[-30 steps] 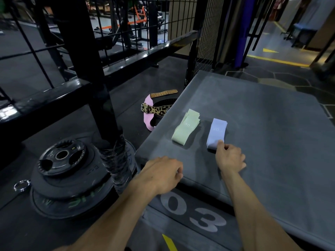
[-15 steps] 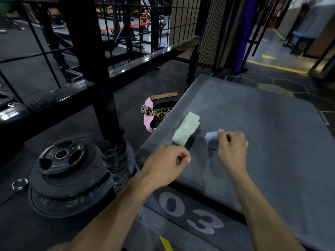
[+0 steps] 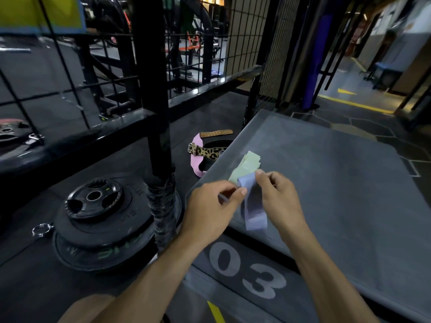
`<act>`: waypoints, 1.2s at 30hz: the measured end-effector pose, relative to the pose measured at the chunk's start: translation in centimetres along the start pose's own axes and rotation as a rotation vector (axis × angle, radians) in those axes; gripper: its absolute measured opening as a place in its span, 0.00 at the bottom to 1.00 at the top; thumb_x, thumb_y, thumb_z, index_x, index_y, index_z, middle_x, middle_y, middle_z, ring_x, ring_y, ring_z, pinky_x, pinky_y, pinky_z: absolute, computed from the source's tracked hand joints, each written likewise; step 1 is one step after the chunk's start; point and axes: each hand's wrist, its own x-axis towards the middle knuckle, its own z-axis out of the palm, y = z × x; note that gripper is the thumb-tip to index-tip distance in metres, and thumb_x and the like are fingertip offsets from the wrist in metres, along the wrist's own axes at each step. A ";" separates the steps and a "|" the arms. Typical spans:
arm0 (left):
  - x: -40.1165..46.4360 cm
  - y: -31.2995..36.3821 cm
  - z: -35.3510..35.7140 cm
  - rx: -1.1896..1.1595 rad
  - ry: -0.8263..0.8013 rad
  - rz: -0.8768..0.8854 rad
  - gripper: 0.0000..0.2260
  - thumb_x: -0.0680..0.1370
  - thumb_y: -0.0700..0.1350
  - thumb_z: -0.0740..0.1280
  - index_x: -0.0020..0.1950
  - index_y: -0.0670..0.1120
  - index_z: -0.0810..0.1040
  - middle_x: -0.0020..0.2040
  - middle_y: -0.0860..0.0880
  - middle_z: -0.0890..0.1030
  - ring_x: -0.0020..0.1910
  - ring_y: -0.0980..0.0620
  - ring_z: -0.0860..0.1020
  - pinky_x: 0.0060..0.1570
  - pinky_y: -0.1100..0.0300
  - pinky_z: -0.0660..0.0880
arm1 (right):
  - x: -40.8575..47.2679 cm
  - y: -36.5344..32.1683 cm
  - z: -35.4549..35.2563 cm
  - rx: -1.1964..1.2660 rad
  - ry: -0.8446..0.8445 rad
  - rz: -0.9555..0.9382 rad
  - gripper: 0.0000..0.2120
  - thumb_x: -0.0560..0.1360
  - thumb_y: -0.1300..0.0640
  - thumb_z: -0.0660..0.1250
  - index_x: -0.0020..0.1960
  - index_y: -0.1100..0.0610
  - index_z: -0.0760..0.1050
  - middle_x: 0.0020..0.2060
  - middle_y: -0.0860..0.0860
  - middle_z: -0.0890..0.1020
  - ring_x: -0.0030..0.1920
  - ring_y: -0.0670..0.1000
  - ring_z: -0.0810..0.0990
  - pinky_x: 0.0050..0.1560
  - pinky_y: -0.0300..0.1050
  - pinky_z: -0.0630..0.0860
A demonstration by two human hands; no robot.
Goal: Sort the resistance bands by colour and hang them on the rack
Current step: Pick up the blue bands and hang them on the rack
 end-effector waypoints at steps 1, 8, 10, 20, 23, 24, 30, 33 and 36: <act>-0.4 0.1 -0.4 0.009 0.025 0.016 0.08 0.80 0.51 0.68 0.45 0.51 0.84 0.40 0.59 0.83 0.41 0.60 0.80 0.41 0.66 0.74 | -0.5 -0.4 0.3 0.009 -0.008 0.001 0.19 0.81 0.46 0.61 0.42 0.60 0.75 0.38 0.52 0.80 0.38 0.47 0.75 0.40 0.45 0.71; -2.5 0.4 -3.2 0.019 0.083 -0.039 0.10 0.81 0.47 0.65 0.40 0.50 0.80 0.37 0.56 0.82 0.37 0.58 0.80 0.39 0.58 0.77 | -3.2 -2.3 2.2 -0.144 -0.058 -0.119 0.17 0.84 0.47 0.57 0.40 0.54 0.70 0.33 0.47 0.76 0.36 0.47 0.73 0.36 0.44 0.66; -3.0 0.2 -4.3 0.013 0.057 -0.049 0.11 0.81 0.48 0.65 0.40 0.50 0.80 0.37 0.55 0.82 0.37 0.58 0.80 0.41 0.55 0.78 | -3.6 -2.4 3.1 -0.224 -0.071 -0.162 0.17 0.84 0.47 0.56 0.39 0.54 0.67 0.32 0.49 0.75 0.35 0.49 0.73 0.34 0.46 0.64; -6.0 -0.1 -9.4 -0.052 -0.076 0.041 0.07 0.81 0.42 0.68 0.45 0.47 0.83 0.39 0.54 0.83 0.38 0.56 0.81 0.42 0.58 0.77 | -4.7 -4.2 5.9 -0.034 -0.182 -0.175 0.13 0.82 0.51 0.63 0.40 0.56 0.75 0.34 0.47 0.79 0.35 0.45 0.74 0.38 0.41 0.69; -8.5 -0.1 -12.2 -0.021 -0.119 0.019 0.07 0.80 0.40 0.69 0.51 0.48 0.86 0.42 0.56 0.85 0.38 0.61 0.81 0.42 0.64 0.77 | -4.9 -5.7 5.2 0.102 -0.448 -0.142 0.12 0.81 0.53 0.66 0.40 0.56 0.78 0.34 0.47 0.79 0.37 0.46 0.74 0.42 0.47 0.70; -9.5 -0.3 -13.3 -0.021 -0.087 -0.015 0.08 0.79 0.39 0.69 0.50 0.50 0.86 0.41 0.56 0.85 0.36 0.60 0.82 0.41 0.63 0.78 | -5.3 -6.5 5.0 0.109 -0.571 -0.147 0.12 0.80 0.52 0.67 0.40 0.54 0.78 0.34 0.47 0.78 0.37 0.46 0.73 0.43 0.47 0.69; -12.4 2.7 -20.0 -0.205 0.221 -0.105 0.08 0.83 0.46 0.65 0.56 0.53 0.84 0.50 0.57 0.86 0.51 0.58 0.83 0.53 0.62 0.77 | -8.0 -15.1 3.7 0.113 -1.154 -0.205 0.11 0.82 0.56 0.64 0.42 0.57 0.75 0.33 0.47 0.73 0.33 0.43 0.70 0.36 0.34 0.67; -12.9 4.1 -21.6 -0.314 -0.004 -0.346 0.23 0.76 0.68 0.62 0.62 0.55 0.82 0.59 0.60 0.83 0.61 0.62 0.79 0.64 0.63 0.73 | -9.0 -19.5 3.9 -0.048 -1.295 -0.385 0.10 0.82 0.56 0.64 0.46 0.62 0.78 0.34 0.50 0.75 0.35 0.43 0.71 0.37 0.34 0.68; -14.2 4.7 -23.7 -0.302 -0.112 -0.370 0.33 0.72 0.76 0.60 0.60 0.52 0.83 0.58 0.58 0.83 0.61 0.59 0.77 0.68 0.56 0.68 | -10.1 -23.0 4.6 -0.161 -1.394 -0.516 0.15 0.82 0.55 0.66 0.50 0.68 0.78 0.33 0.55 0.74 0.34 0.46 0.71 0.37 0.39 0.68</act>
